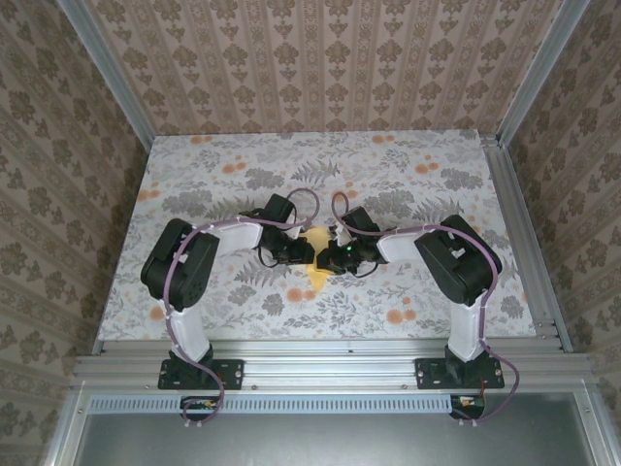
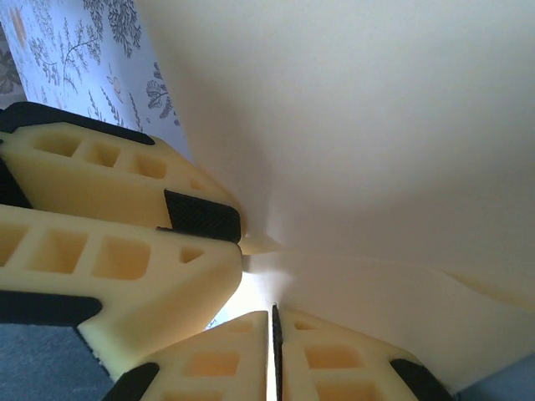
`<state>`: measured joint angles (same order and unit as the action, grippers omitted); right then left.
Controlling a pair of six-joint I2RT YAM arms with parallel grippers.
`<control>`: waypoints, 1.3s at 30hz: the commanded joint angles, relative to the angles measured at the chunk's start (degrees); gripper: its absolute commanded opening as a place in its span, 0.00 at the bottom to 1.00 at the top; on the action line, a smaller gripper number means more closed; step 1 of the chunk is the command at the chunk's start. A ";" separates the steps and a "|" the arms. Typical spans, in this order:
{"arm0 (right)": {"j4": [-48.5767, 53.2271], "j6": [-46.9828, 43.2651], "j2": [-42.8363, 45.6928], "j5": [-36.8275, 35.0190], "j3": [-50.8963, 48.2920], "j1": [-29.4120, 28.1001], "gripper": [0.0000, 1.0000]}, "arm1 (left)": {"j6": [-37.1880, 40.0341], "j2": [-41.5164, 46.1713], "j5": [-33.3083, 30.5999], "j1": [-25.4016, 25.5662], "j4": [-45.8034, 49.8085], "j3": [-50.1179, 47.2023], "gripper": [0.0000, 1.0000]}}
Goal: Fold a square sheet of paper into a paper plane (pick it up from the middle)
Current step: Third fold the triangle at the center of the table.
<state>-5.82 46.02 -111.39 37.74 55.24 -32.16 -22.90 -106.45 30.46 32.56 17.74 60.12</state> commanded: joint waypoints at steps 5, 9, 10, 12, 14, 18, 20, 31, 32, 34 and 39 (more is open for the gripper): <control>3.65 -0.87 -2.86 -2.65 0.08 -0.87 0.14 | 0.13 -1.83 0.91 -0.20 0.36 -0.85 0.22; 3.78 -1.01 -3.12 -2.64 0.56 -0.97 0.14 | 0.36 -1.64 0.83 -0.21 0.53 -0.63 0.22; 4.39 -1.24 -3.21 -2.89 0.75 -0.96 0.13 | 0.39 -1.44 0.83 -0.21 0.54 -0.51 0.23; 5.30 -1.67 -3.64 -3.69 0.96 -1.06 0.12 | 0.38 -0.74 0.81 -0.21 0.89 -0.10 0.24; 6.31 -2.25 -3.91 -4.31 1.16 -1.07 0.11 | 0.44 -0.04 0.70 -0.30 1.39 0.43 0.25; 7.81 -3.21 -3.97 -5.29 1.32 -1.32 0.10 | 1.13 1.16 0.03 -0.30 2.93 1.65 0.25; 8.59 -3.54 -3.94 -5.90 1.47 -1.41 0.10 | 1.53 1.40 -0.05 -0.39 3.66 2.20 0.26; 10.04 -4.36 -4.53 -6.97 1.85 -1.76 0.10 | 1.06 4.93 -0.01 0.31 4.65 1.77 0.28; 10.13 -4.36 -4.47 -7.01 1.89 -1.76 0.10 | 0.94 5.22 0.04 0.69 4.64 1.60 0.28; 10.24 -4.45 -4.56 -7.15 1.89 -1.77 0.10 | 0.82 5.62 0.08 1.22 4.64 1.32 0.28; 10.13 -4.43 -4.37 -6.97 1.92 -1.86 0.09 | -0.28 4.60 0.65 1.72 3.50 0.19 0.25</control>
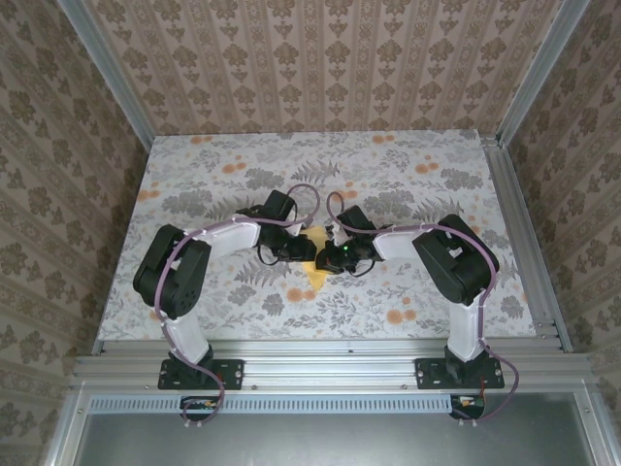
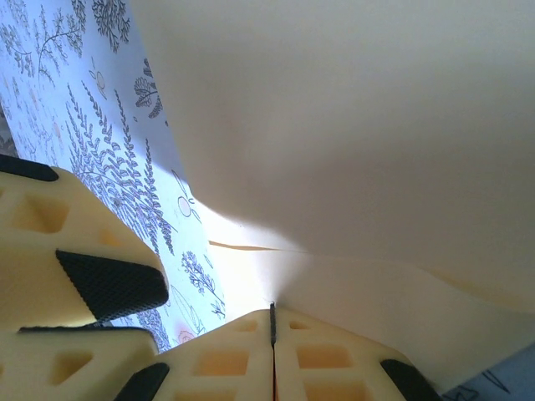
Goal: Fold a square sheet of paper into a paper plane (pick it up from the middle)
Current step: Third fold the triangle at the center of the table.
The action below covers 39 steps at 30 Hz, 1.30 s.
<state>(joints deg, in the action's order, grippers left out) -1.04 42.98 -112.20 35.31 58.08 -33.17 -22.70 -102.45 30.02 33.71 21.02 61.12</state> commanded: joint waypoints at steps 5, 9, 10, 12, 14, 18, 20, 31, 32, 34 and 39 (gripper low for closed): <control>4.47 -0.82 -3.43 -4.16 -1.20 -0.93 0.08 | -1.58 -0.57 1.70 0.65 -2.07 -2.41 0.23; 3.32 -0.14 -3.47 -3.49 -1.55 -0.93 0.06 | -1.79 -1.64 1.97 0.65 -2.79 -2.90 0.20; 3.25 -0.09 -3.52 -3.41 -1.54 -0.96 0.06 | -1.80 -1.83 1.97 0.61 -2.95 -3.05 0.20; 3.28 -0.09 -3.37 -3.49 -1.59 -0.98 0.05 | -1.85 -2.23 1.84 0.57 -3.14 -3.42 0.19; 3.40 -0.09 -3.20 -3.58 -1.74 -0.99 0.04 | -1.87 -2.33 1.36 0.40 -3.19 -3.94 0.18; 3.76 -0.26 -3.26 -3.84 -1.80 -0.93 0.03 | -2.49 -0.95 1.48 -0.55 -4.30 -5.63 0.13; 3.66 -0.27 -3.32 -3.84 -1.88 -0.94 0.03 | -2.61 -0.06 1.53 -0.80 -4.58 -6.03 0.12; 3.63 -0.21 -2.71 -3.71 -2.10 -0.93 0.02 | -3.20 -2.31 2.48 -0.84 -6.34 -5.69 0.12; 3.46 -0.18 -2.76 -3.60 -2.09 -1.02 0.02 | -2.91 -2.44 2.20 -0.84 -6.00 -5.49 0.12; 3.38 -0.09 -2.67 -3.38 -1.93 -1.02 0.02 | -2.14 -2.98 1.33 -0.84 -4.97 -4.93 0.12; 3.75 -0.09 -1.40 -3.58 -1.67 -1.02 0.03 | 0.54 -4.58 -0.98 -0.84 -1.67 -4.28 0.12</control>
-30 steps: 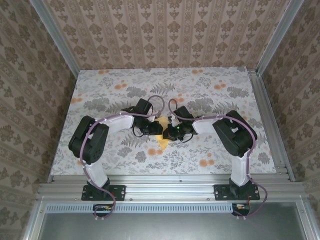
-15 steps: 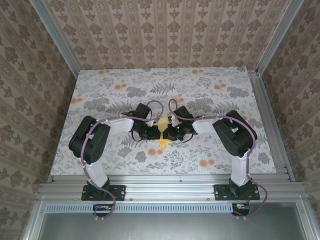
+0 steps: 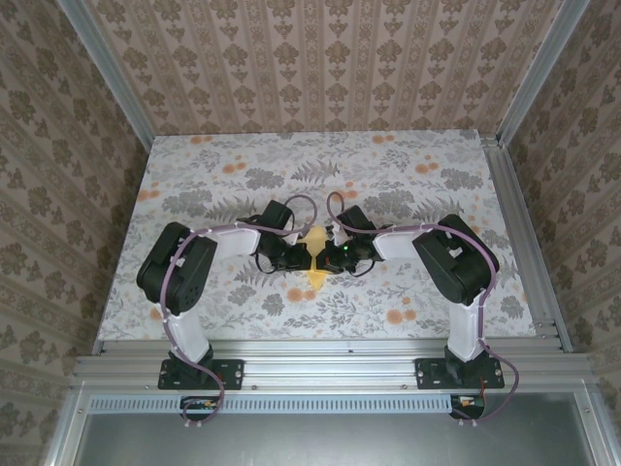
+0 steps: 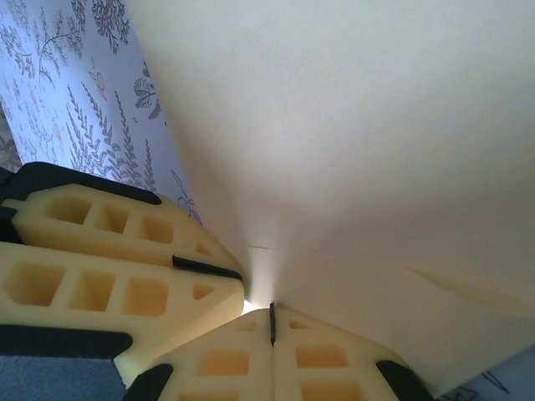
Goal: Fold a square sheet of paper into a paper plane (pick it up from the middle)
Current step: Third fold the triangle at the center of the table.
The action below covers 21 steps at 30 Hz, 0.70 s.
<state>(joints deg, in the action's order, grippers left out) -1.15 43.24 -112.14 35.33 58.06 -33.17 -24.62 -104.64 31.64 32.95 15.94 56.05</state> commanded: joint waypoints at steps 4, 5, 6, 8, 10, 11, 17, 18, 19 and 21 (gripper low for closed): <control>3.87 -0.27 -0.37 -3.66 -1.49 -0.94 0.07 | 4.12 -4.20 -4.50 0.10 4.87 0.78 0.12; 3.87 -0.19 -0.05 -3.72 -1.50 -0.85 0.08 | 4.39 -4.65 -4.99 0.18 5.29 0.77 0.12; 3.72 -0.18 0.30 -3.78 -1.60 -0.78 0.09 | 4.75 -5.10 -5.48 0.27 5.61 0.81 0.12; 3.47 0.06 1.34 -3.95 -1.83 -0.67 0.11 | 5.32 -5.73 -6.42 0.36 6.09 0.76 0.12; 2.58 0.47 2.41 -4.04 -2.37 -0.37 0.12 | 6.01 -6.26 -7.60 0.45 6.93 0.85 0.12; 2.30 0.76 2.98 -4.19 -2.71 -0.25 0.12 | 6.24 -6.45 -7.86 0.45 7.16 0.77 0.12; 2.43 0.85 4.55 -6.14 -4.30 0.19 0.12 | 7.42 -7.22 -9.10 0.77 8.29 1.01 0.12; 2.87 0.56 4.36 -6.67 -4.40 0.21 0.12 | 7.56 -7.33 -9.26 0.80 8.38 1.14 0.12; 3.11 0.36 4.17 -7.17 -4.75 0.21 0.11 | 7.72 -7.40 -9.52 0.78 8.54 1.21 0.12; 2.35 0.51 3.73 -7.53 -5.70 0.32 0.11 | 7.96 -7.51 -9.88 0.87 8.73 1.18 0.12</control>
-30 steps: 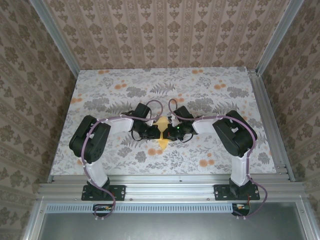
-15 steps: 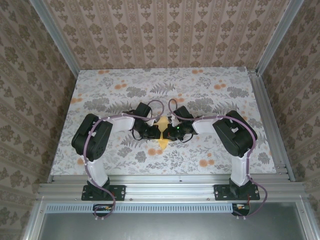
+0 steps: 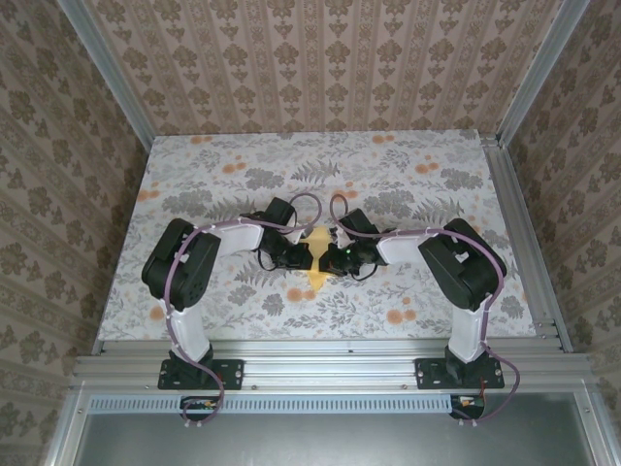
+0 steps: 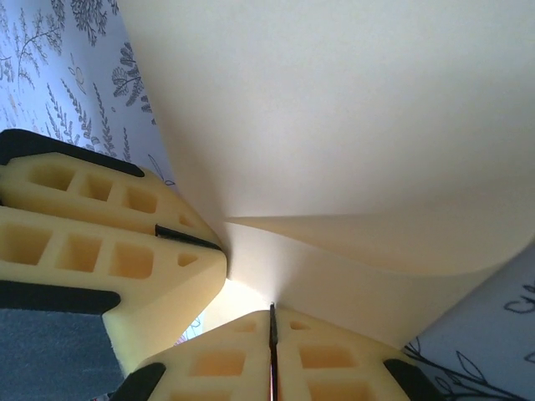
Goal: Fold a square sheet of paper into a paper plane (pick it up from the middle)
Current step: Third fold the triangle at the center of the table.
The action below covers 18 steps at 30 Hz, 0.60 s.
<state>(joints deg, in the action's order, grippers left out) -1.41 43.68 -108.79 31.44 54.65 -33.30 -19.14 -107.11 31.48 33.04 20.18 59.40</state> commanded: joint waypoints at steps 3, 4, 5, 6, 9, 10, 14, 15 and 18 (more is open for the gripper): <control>3.62 -0.60 0.03 -5.26 -2.77 0.60 0.10 | 2.78 -5.30 -10.19 0.88 4.94 -2.08 0.12; 3.70 -0.62 0.15 -5.63 -3.22 0.67 0.10 | 3.00 -5.30 -10.52 0.93 5.17 -2.04 0.12; 3.88 -0.53 0.53 -6.05 -3.57 0.76 0.09 | 3.05 -5.30 -10.86 0.93 5.41 -2.08 0.12; 4.22 -0.60 1.14 -6.47 -3.74 0.76 0.09 | 3.14 -5.29 -11.08 1.00 5.52 -2.09 0.12; 6.06 -0.79 3.98 -8.41 -3.73 0.88 0.08 | 3.65 -5.34 -11.49 1.24 5.94 -1.83 0.12; 6.32 -0.63 4.81 -8.66 -3.37 0.95 0.07 | 3.80 -5.47 -11.47 1.39 5.93 -1.70 0.12; 6.30 0.15 7.09 -9.47 -1.43 0.96 0.05 | 4.11 -5.96 -11.70 2.03 6.48 -0.89 0.12; 5.90 0.30 7.42 -9.38 -1.23 0.96 0.05 | 4.11 -5.91 -11.80 2.12 6.52 -0.78 0.12; 2.75 1.93 7.31 -7.51 -1.13 0.95 0.04 | 4.11 -5.64 -11.89 2.21 6.53 -0.55 0.12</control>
<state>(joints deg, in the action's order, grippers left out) 1.87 43.94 -102.98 24.36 52.38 -32.45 -16.82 -107.44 28.62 34.33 22.79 61.19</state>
